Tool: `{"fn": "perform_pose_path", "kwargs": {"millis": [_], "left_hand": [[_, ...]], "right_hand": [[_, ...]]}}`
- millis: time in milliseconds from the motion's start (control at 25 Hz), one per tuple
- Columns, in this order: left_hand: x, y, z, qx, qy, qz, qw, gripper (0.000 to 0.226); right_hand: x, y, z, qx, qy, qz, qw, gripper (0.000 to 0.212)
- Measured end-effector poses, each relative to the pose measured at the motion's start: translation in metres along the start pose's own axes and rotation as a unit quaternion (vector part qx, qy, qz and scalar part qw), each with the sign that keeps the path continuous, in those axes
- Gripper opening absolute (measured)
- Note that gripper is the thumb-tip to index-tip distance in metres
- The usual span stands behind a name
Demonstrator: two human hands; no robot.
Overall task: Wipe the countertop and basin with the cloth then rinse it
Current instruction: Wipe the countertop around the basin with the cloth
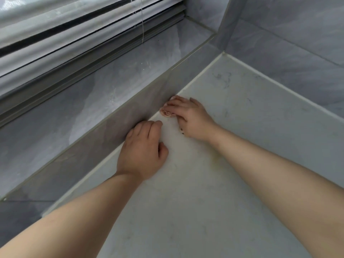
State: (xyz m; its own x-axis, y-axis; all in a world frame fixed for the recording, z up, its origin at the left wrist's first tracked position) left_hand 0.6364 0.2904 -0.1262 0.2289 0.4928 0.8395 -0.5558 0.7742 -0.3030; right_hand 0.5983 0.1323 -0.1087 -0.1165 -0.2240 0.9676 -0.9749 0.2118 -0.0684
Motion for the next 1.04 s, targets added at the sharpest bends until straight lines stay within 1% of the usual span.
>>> {"fn": "perform_pose_path", "kwargs": {"millis": [40, 80, 160, 200, 240, 280, 320, 360, 400, 440, 480, 520, 640, 680, 720, 760, 800, 840, 880, 920, 960, 1040], "left_hand": [[-0.001, -0.001, 0.000, 0.000, -0.001, -0.015, 1.000, 0.047], [-0.002, -0.001, -0.001, -0.003, -0.004, -0.037, 0.999, 0.052], [-0.006, -0.002, -0.002, -0.022, -0.008, -0.084, 0.996, 0.061], [-0.006, -0.003, -0.002, -0.028, -0.014, -0.105, 0.994, 0.064], [-0.007, -0.004, -0.002, -0.027, -0.022, -0.121, 0.992, 0.066], [-0.007, -0.005, -0.003, -0.025, -0.028, -0.129, 0.991, 0.067], [-0.007, -0.005, -0.003, -0.024, -0.029, -0.130, 0.991, 0.067], [-0.006, -0.004, -0.003, -0.024, -0.030, -0.128, 0.991, 0.067], [-0.006, -0.005, -0.003, -0.025, -0.031, -0.127, 0.991, 0.066], [-0.006, -0.004, -0.002, -0.026, -0.032, -0.125, 0.991, 0.066], [-0.006, -0.005, -0.003, -0.027, -0.032, -0.124, 0.991, 0.065], [-0.006, -0.005, -0.003, -0.028, -0.032, -0.124, 0.991, 0.065], [-0.007, -0.005, -0.004, -0.029, -0.026, -0.122, 0.992, 0.065], [-0.007, -0.004, -0.005, -0.030, -0.026, -0.121, 0.992, 0.065], [-0.007, -0.004, -0.005, -0.030, -0.027, -0.121, 0.992, 0.065], [-0.007, -0.003, -0.006, -0.028, -0.025, -0.120, 0.992, 0.065], [-0.007, -0.003, -0.006, -0.026, -0.023, -0.117, 0.993, 0.065], [-0.008, -0.003, -0.006, -0.023, -0.021, -0.115, 0.993, 0.066], [-0.009, -0.002, -0.007, -0.020, -0.019, -0.115, 0.993, 0.066], [-0.009, -0.003, -0.007, -0.019, -0.014, -0.113, 0.993, 0.067], [-0.010, -0.003, -0.007, -0.019, -0.012, -0.110, 0.994, 0.067], [-0.010, -0.003, -0.008, -0.019, -0.016, -0.105, 0.994, 0.068]], "right_hand": [[-0.008, 0.009, -0.002, 0.014, 0.013, -0.028, 0.999, 0.059], [-0.010, 0.022, 0.000, 0.037, 0.011, -0.033, 0.999, 0.059], [-0.002, 0.055, 0.009, 0.080, -0.036, -0.001, 0.996, 0.050], [0.006, 0.068, 0.014, 0.055, -0.072, 0.006, 0.996, 0.043], [0.015, 0.074, 0.022, -0.005, -0.118, 0.014, 0.993, 0.039], [0.024, 0.072, 0.033, -0.077, -0.147, 0.039, 0.985, 0.038], [0.027, 0.060, 0.045, -0.131, -0.145, 0.075, 0.978, 0.041], [0.025, 0.044, 0.054, -0.163, -0.115, 0.098, 0.975, 0.044], [0.021, 0.027, 0.057, -0.174, -0.062, 0.084, 0.979, 0.045], [0.014, 0.013, 0.055, -0.170, -0.003, 0.051, 0.984, 0.046], [0.008, 0.005, 0.049, -0.158, 0.032, 0.032, 0.986, 0.046], [0.003, 0.005, 0.046, -0.128, 0.052, 0.019, 0.990, 0.046], [-0.007, 0.049, 0.030, 0.026, 0.024, 0.044, 0.998, 0.048], [-0.005, 0.067, 0.028, 0.036, -0.003, 0.051, 0.998, 0.044], [0.000, 0.079, 0.031, -0.003, -0.065, 0.060, 0.996, 0.040], [0.009, 0.085, 0.036, -0.095, -0.156, 0.091, 0.979, 0.038], [0.016, 0.086, 0.051, -0.186, -0.208, 0.149, 0.949, 0.040], [0.021, 0.085, 0.067, -0.278, -0.203, 0.196, 0.918, 0.041], [0.025, 0.087, 0.083, -0.344, -0.146, 0.215, 0.902, 0.042], [0.026, 0.091, 0.097, -0.378, -0.083, 0.204, 0.899, 0.043], [0.026, 0.095, 0.103, -0.378, -0.020, 0.178, 0.908, 0.047], [0.018, 0.103, 0.090, -0.346, 0.054, 0.158, 0.923, 0.052]]}}
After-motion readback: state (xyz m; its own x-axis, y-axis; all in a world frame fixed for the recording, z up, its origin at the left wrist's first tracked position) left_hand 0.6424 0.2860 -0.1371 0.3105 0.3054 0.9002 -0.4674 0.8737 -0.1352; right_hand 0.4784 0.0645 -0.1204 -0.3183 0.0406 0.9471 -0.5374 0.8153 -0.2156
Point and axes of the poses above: each hand's wrist, its own y-axis away from the middle knuckle, its own x-axis out of the back of the hand, z = x × y, the point moved 2 cm from there along -y, towards the middle knuckle, and after that the axes turned 12 degrees about y, right-handed, at the moved point
